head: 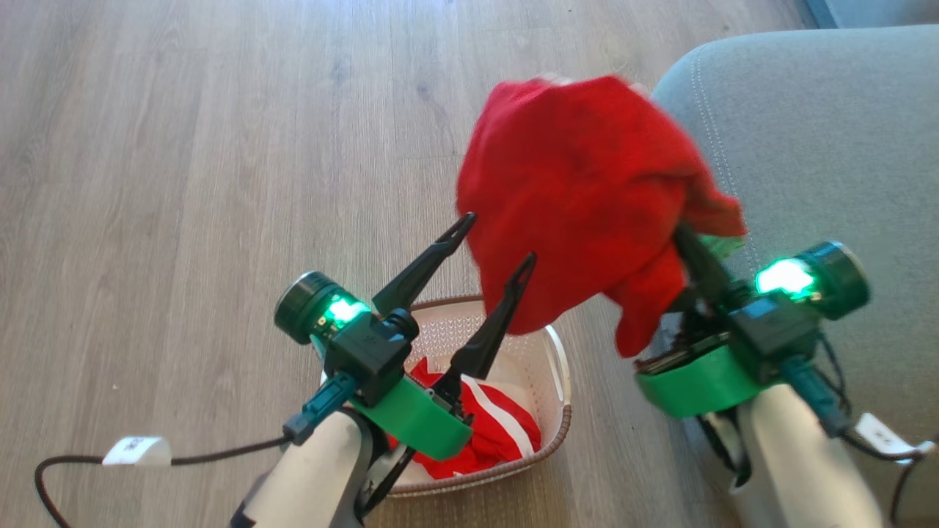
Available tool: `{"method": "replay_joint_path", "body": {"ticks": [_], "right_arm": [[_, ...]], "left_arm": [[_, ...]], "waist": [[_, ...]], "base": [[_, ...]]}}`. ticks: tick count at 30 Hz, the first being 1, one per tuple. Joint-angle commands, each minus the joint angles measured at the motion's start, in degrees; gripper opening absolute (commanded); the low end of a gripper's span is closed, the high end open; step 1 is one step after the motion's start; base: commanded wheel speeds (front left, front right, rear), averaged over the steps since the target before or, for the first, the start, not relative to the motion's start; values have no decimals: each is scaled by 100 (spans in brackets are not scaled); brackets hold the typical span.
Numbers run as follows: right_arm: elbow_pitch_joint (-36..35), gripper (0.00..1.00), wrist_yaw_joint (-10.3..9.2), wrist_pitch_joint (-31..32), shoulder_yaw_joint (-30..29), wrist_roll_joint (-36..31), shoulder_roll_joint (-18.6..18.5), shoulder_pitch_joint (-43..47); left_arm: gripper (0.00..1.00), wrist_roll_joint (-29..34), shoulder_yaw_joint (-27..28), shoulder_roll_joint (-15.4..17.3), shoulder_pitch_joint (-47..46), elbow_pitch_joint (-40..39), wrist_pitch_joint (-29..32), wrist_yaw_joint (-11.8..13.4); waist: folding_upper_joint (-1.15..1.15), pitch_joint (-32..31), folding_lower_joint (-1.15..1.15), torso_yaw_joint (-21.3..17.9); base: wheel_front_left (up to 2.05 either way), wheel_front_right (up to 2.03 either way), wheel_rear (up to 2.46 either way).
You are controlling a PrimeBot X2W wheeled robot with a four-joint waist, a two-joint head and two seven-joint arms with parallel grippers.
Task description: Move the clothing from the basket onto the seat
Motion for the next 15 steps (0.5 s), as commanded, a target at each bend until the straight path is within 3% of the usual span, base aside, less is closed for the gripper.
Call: {"method": "replay_joint_path", "body": {"ticks": [1,15], "right_arm": [[-246,0,-1,-14,48,62,93,-74],[-435,0,-1,-14,-1069,414,95,428]], "left_arm": [[100,38,199,28,-93,-156,-27,-4],[100,366,336,29,166,272,-27,-6]], "waist": [[0,-4,0,-6],[0,8,0,-53]], "base": [[0,0,0],[0,0,0]]}}
